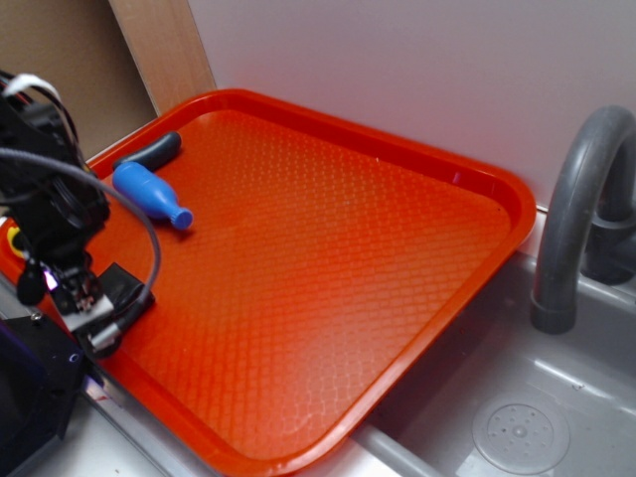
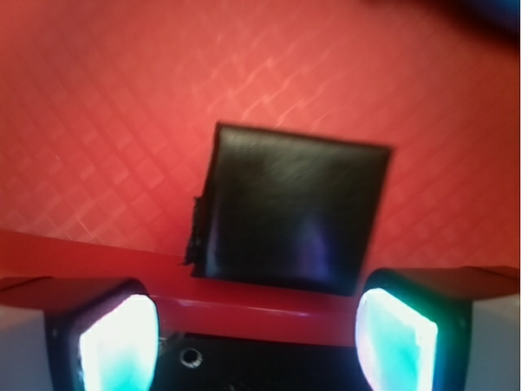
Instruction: Grab the black box.
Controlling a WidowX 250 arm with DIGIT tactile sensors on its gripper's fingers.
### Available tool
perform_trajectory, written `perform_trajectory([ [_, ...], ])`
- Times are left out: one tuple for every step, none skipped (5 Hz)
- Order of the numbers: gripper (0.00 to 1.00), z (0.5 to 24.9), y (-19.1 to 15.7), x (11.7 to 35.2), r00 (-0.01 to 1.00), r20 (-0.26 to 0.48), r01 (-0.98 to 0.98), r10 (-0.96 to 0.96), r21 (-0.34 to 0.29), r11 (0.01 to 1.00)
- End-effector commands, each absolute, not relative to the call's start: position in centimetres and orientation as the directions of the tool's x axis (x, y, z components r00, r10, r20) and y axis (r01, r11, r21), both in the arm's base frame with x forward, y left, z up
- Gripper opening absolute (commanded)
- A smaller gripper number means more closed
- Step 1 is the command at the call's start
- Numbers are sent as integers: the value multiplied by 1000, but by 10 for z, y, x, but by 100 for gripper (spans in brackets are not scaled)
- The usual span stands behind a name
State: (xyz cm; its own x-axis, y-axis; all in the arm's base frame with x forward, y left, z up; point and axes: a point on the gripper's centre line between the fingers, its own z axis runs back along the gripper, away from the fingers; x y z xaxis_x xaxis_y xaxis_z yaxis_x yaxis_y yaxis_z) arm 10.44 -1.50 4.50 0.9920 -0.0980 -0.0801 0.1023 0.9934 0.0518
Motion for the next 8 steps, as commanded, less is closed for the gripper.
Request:
perform_trajectory([
  [100, 34, -4, 112, 991, -116, 82, -66, 142, 986],
  [100, 27, 2, 121, 991, -132, 49, -25, 184, 982],
  [100, 30, 11, 141, 995, -103, 7, 14, 200, 980],
  [100, 42, 22, 162, 998, -50, -38, 49, 191, 981],
  [100, 52, 23, 167, 998, -22, -52, 57, 174, 983],
  [0, 59, 24, 165, 998, 7, -61, 61, 132, 989],
  [0, 62, 27, 164, 998, 13, -63, 62, 116, 991],
  [0, 75, 28, 161, 999, 50, 2, -7, 90, 996],
])
